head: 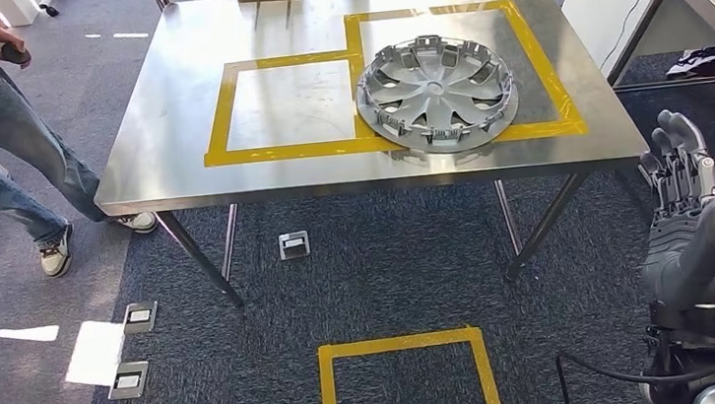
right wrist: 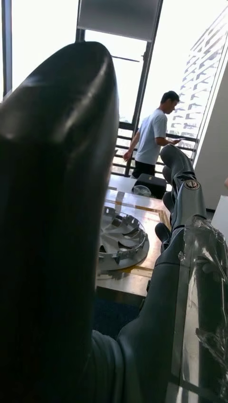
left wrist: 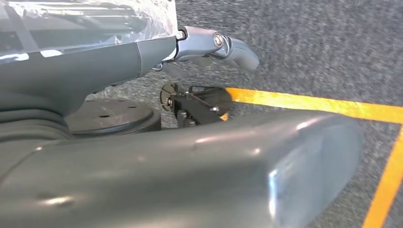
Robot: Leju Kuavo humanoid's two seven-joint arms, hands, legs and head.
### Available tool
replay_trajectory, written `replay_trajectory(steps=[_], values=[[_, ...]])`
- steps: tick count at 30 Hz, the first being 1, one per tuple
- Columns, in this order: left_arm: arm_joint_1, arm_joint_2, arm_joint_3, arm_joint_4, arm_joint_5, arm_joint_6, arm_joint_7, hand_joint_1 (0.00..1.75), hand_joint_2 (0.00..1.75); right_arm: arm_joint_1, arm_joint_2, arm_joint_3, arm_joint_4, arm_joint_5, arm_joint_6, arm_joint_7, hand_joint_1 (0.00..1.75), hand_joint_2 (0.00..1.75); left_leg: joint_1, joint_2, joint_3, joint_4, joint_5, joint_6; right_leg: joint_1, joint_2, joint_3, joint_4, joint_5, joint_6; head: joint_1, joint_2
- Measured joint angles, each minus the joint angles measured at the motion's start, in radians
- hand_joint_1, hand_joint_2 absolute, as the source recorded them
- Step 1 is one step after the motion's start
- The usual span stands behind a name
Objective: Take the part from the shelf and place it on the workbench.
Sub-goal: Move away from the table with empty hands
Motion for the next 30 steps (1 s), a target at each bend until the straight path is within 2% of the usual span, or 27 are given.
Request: replay_trajectory(steps=[1, 2, 3, 5, 6, 7, 8, 10, 11, 12, 13, 14, 15, 16, 17, 18, 19, 20, 21, 22, 23, 25, 26, 27, 28, 29, 30], values=[[-0.001, 0.001, 0.001, 0.0, 0.001, 0.001, -0.001, 0.0, 0.0, 0.007, 0.005, 0.0, 0.007, -0.011, 0.0, -0.01, 0.0, 0.0, -0.002, -0.001, 0.039, -0.063, 0.003, 0.005, 0.0, 0.001, -0.008, 0.004, 0.006, 0.004, 0.0, 0.0], [-0.002, 0.002, 0.002, 0.0, 0.002, 0.001, -0.002, 0.0, 0.0, 0.013, 0.011, 0.001, 0.014, -0.02, 0.0, -0.019, 0.0, 0.0, -0.005, -0.001, 0.065, -0.107, -0.002, 0.01, 0.0, 0.001, -0.013, 0.005, 0.014, 0.01, 0.0, 0.0], [-0.003, 0.002, 0.002, 0.0, 0.003, 0.001, -0.002, 0.0, 0.0, 0.019, 0.015, 0.002, 0.02, -0.027, 0.0, -0.026, 0.0, 0.0, -0.008, -0.002, 0.074, -0.129, -0.008, 0.013, -0.001, 0.0, -0.017, 0.003, 0.024, 0.016, 0.0, 0.0], [-0.002, 0.002, 0.003, 0.0, 0.007, 0.002, -0.003, 0.0, 0.0, 0.031, 0.023, 0.006, 0.032, -0.04, 0.0, -0.039, 0.0, 0.0, -0.009, 0.0, 0.065, -0.144, 0.011, 0.024, -0.004, 0.002, -0.021, -0.006, 0.039, 0.028, -0.001, 0.0], [-0.002, 0.002, 0.003, 0.0, 0.009, 0.001, -0.003, 0.0, 0.0, 0.036, 0.026, 0.007, 0.039, -0.044, 0.0, -0.043, 0.0, 0.0, -0.007, 0.002, 0.058, -0.15, 0.023, 0.031, -0.004, 0.003, -0.025, -0.003, 0.028, 0.033, -0.001, 0.0], [-0.002, 0.001, 0.004, 0.0, 0.011, 0.0, -0.003, 0.0, 0.0, 0.04, 0.03, 0.008, 0.046, -0.049, 0.0, -0.047, 0.0, 0.0, -0.004, 0.004, 0.048, -0.155, 0.037, 0.038, -0.004, 0.005, -0.034, 0.016, -0.002, 0.037, 0.002, 0.0], [-0.002, 0.001, 0.004, 0.0, 0.012, -0.001, -0.003, 0.0, 0.0, 0.044, 0.033, 0.009, 0.053, -0.053, 0.0, -0.051, 0.0, 0.0, -0.002, 0.007, 0.037, -0.157, 0.049, 0.043, -0.006, 0.007, -0.046, 0.056, -0.05, 0.04, 0.006, 0.0], [-0.004, 0.0, 0.004, 0.0, 0.012, -0.003, -0.003, 0.0, 0.0, 0.053, 0.041, 0.012, 0.068, -0.061, 0.0, -0.06, 0.0, 0.0, -0.003, 0.008, 0.006, -0.152, 0.072, 0.048, -0.007, 0.007, -0.074, 0.18, -0.141, 0.046, 0.016, 0.0], [-0.004, 0.0, 0.005, 0.0, 0.013, -0.004, -0.003, 0.0, 0.0, 0.058, 0.046, 0.014, 0.075, -0.063, 0.0, -0.064, 0.0, 0.0, -0.003, 0.008, -0.011, -0.149, 0.083, 0.047, -0.008, 0.007, -0.079, 0.234, -0.158, 0.048, 0.02, 0.0], [-0.004, 0.0, 0.005, 0.0, 0.013, -0.005, -0.003, 0.0, 0.0, 0.063, 0.05, 0.015, 0.081, -0.066, 0.0, -0.068, 0.0, 0.0, -0.004, 0.008, -0.029, -0.144, 0.094, 0.046, -0.008, 0.007, -0.072, 0.263, -0.15, 0.05, 0.022, 0.0], [-0.004, 0.0, 0.005, 0.0, 0.014, -0.005, -0.003, 0.0, 0.0, 0.066, 0.054, 0.016, 0.087, -0.068, 0.0, -0.071, 0.0, 0.0, -0.004, 0.009, -0.048, -0.139, 0.103, 0.045, -0.009, 0.007, -0.051, 0.261, -0.123, 0.051, 0.025, 0.0], [-0.004, 0.0, 0.005, 0.0, 0.014, -0.005, -0.003, 0.0, 0.0, 0.068, 0.057, 0.016, 0.091, -0.07, 0.0, -0.073, 0.0, 0.0, -0.004, 0.009, -0.066, -0.132, 0.113, 0.042, -0.009, 0.007, -0.015, 0.225, -0.092, 0.05, 0.028, 0.0], [-0.004, 0.0, 0.005, 0.0, 0.014, -0.006, -0.003, 0.0, 0.0, 0.07, 0.06, 0.016, 0.095, -0.072, 0.0, -0.075, 0.0, 0.0, -0.004, 0.009, -0.083, -0.125, 0.122, 0.039, -0.009, 0.007, 0.036, 0.162, -0.077, 0.048, 0.03, 0.0], [-0.005, 0.0, 0.005, 0.0, 0.014, -0.006, -0.003, 0.0, 0.0, 0.071, 0.063, 0.016, 0.098, -0.074, 0.0, -0.078, 0.0, 0.0, -0.006, 0.008, -0.096, -0.119, 0.13, 0.035, -0.008, 0.008, 0.09, 0.083, -0.08, 0.043, 0.033, 0.0], [-0.005, 0.0, 0.005, 0.0, 0.014, -0.006, -0.004, 0.0, 0.0, 0.072, 0.066, 0.016, 0.1, -0.077, 0.0, -0.081, 0.0, 0.0, -0.006, 0.008, -0.104, -0.116, 0.14, 0.029, -0.006, 0.008, 0.13, 0.021, -0.09, 0.038, 0.034, 0.0], [-0.005, 0.0, 0.006, 0.0, 0.014, -0.006, -0.004, 0.0, 0.0, 0.073, 0.069, 0.017, 0.103, -0.079, 0.0, -0.084, 0.0, 0.0, -0.006, 0.008, -0.109, -0.117, 0.151, 0.024, -0.003, 0.009, 0.152, -0.022, -0.102, 0.033, 0.034, 0.0], [-0.005, 0.001, 0.006, 0.0, 0.015, -0.006, -0.004, 0.0, 0.0, 0.075, 0.071, 0.017, 0.105, -0.083, 0.0, -0.089, 0.0, 0.0, -0.005, 0.007, -0.112, -0.12, 0.164, 0.018, 0.0, 0.01, 0.156, -0.039, -0.102, 0.026, 0.034, 0.0], [-0.004, 0.001, 0.006, 0.001, 0.015, -0.006, -0.004, 0.0, 0.0, 0.077, 0.075, 0.017, 0.108, -0.087, 0.0, -0.094, 0.0, 0.0, -0.004, 0.007, -0.116, -0.124, 0.174, 0.012, 0.001, 0.009, 0.146, -0.038, -0.09, 0.018, 0.033, 0.0], [-0.003, 0.001, 0.006, 0.001, 0.015, -0.006, -0.004, 0.0, 0.0, 0.078, 0.078, 0.018, 0.111, -0.091, 0.0, -0.099, 0.0, 0.0, -0.003, 0.007, -0.122, -0.122, 0.166, 0.005, 0.0, 0.008, 0.136, -0.04, -0.078, 0.011, 0.033, 0.0], [-0.001, 0.001, 0.006, 0.001, 0.015, -0.006, -0.004, 0.0, 0.0, 0.079, 0.082, 0.019, 0.115, -0.096, 0.0, -0.103, 0.0, 0.0, -0.002, 0.006, -0.13, -0.105, 0.137, -0.002, -0.001, 0.006, 0.123, -0.04, -0.064, 0.003, 0.03, 0.0], [0.001, 0.001, 0.006, 0.002, 0.016, -0.006, -0.003, 0.0, 0.0, 0.08, 0.085, 0.02, 0.118, -0.101, 0.0, -0.107, 0.0, 0.0, 0.0, 0.006, -0.139, -0.07, 0.089, -0.007, -0.003, 0.005, 0.108, -0.04, -0.05, -0.003, 0.025, 0.0], [0.001, 0.001, 0.006, 0.002, 0.016, -0.005, -0.001, 0.0, 0.0, 0.083, 0.09, 0.023, 0.123, -0.107, 0.0, -0.111, 0.0, 0.0, 0.002, 0.006, -0.159, 0.055, -0.022, -0.015, -0.003, 0.004, 0.073, -0.035, -0.025, -0.008, 0.013, 0.0], [0.001, 0.001, 0.006, 0.002, 0.016, -0.005, 0.0, 0.0, 0.0, 0.084, 0.092, 0.024, 0.125, -0.108, 0.0, -0.112, 0.0, 0.0, 0.003, 0.006, -0.162, 0.117, -0.049, -0.017, -0.002, 0.004, 0.052, -0.031, -0.012, -0.008, 0.008, 0.0], [0.0, 0.001, 0.006, 0.002, 0.015, -0.005, 0.0, 0.0, 0.0, 0.086, 0.095, 0.026, 0.129, -0.108, 0.0, -0.112, 0.0, 0.0, 0.003, 0.006, -0.154, 0.158, -0.048, -0.017, -0.002, 0.004, 0.031, -0.026, 0.001, -0.007, 0.004, 0.0], [0.0, 0.001, 0.006, 0.002, 0.015, -0.005, 0.0, 0.0, 0.0, 0.087, 0.098, 0.027, 0.132, -0.108, 0.0, -0.112, 0.0, 0.0, 0.003, 0.006, -0.133, 0.168, -0.025, -0.016, -0.001, 0.004, 0.009, -0.02, 0.014, -0.006, 0.002, 0.0], [-0.001, 0.001, 0.006, 0.002, 0.015, -0.005, 0.001, 0.0, 0.0, 0.089, 0.101, 0.029, 0.135, -0.108, 0.0, -0.112, 0.0, 0.0, 0.002, 0.006, -0.095, 0.144, 0.007, -0.012, -0.001, 0.004, -0.013, -0.014, 0.025, -0.005, 0.0, 0.0], [-0.002, 0.001, 0.006, 0.002, 0.015, -0.005, 0.001, 0.0, 0.0, 0.09, 0.103, 0.031, 0.138, -0.108, 0.0, -0.112, 0.0, 0.0, 0.001, 0.006, -0.043, 0.089, 0.025, -0.007, -0.001, 0.004, -0.031, -0.007, 0.036, -0.003, -0.001, 0.0]])
